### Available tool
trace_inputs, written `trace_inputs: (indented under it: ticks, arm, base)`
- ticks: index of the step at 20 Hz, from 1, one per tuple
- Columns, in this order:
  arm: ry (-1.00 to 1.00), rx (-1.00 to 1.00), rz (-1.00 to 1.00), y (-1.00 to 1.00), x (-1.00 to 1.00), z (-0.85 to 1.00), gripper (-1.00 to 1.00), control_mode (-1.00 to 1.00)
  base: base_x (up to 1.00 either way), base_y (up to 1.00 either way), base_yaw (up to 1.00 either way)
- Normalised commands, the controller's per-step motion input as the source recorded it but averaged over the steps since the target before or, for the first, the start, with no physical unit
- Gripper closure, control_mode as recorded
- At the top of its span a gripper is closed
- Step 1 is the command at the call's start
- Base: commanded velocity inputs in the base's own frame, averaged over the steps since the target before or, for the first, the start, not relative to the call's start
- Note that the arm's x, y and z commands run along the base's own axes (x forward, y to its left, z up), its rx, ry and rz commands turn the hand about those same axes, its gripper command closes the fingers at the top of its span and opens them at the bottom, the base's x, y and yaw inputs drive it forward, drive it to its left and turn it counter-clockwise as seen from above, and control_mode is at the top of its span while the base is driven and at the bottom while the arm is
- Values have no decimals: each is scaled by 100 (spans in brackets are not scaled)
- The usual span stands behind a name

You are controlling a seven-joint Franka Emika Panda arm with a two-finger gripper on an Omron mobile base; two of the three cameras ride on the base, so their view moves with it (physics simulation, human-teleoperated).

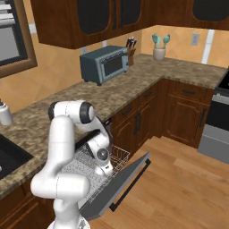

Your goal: Pick up the cup and bowl from the counter, place them in the dishwasher, and close the dishwasher door.

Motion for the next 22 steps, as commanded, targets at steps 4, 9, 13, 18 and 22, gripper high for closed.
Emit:
trace_inputs:
  ticks: [4,9,13,18,22]
  arm:
    - [-10,9,0,-18,-23,100,-100,-100]
    - [-2,11,0,-26,-16,100,-100,-100]
    - [0,16,0,-37,0,100,-100,-100]
    - [7,17,0,-33,0,100,-100,-100]
    - [11,11,3,-13,0,100,-100,-100]
  base:
    - [0,0,0]
    - [0,0,0]
    - [0,0,0]
    - [0,0,0]
    - [0,0,0]
